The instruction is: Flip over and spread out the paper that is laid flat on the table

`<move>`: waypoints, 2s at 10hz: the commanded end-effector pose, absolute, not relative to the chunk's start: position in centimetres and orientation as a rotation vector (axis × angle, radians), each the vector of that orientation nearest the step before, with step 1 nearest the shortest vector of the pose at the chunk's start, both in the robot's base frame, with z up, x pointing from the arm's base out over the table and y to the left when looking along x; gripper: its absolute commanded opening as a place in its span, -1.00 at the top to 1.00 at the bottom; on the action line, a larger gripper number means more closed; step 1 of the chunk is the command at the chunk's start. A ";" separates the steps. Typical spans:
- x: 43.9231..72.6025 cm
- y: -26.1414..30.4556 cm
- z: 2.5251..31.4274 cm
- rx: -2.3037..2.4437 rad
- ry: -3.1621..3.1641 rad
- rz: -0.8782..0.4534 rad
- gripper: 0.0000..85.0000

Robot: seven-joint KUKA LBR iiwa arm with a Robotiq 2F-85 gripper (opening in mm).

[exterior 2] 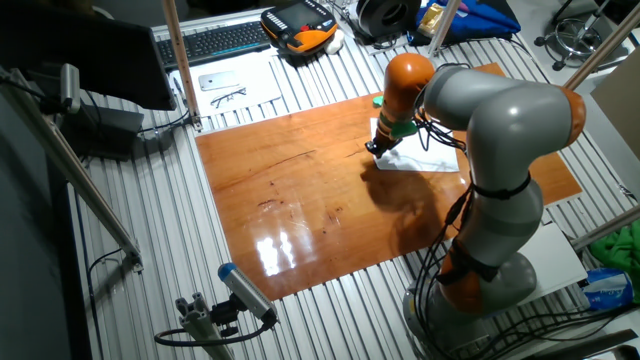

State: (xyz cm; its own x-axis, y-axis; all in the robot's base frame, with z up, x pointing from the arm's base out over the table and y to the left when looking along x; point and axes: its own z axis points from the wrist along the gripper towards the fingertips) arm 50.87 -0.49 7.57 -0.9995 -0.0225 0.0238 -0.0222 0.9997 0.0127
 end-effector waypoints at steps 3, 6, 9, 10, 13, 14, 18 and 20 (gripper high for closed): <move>50.9 -0.7 6.2 0.042 -3.123 -0.017 1.00; 50.8 -0.7 5.4 0.054 -3.122 -0.012 1.00; 50.7 -0.7 4.9 0.039 -3.146 -0.019 0.60; 50.6 -0.7 4.8 0.032 -3.156 -0.007 0.60; 50.4 -0.7 4.5 0.016 -3.176 0.007 0.20; 50.4 -0.7 4.4 0.008 -3.183 0.012 0.20; 50.3 -0.8 4.2 0.031 -3.180 0.039 0.20; 50.3 -0.8 3.9 0.034 -3.183 0.052 0.20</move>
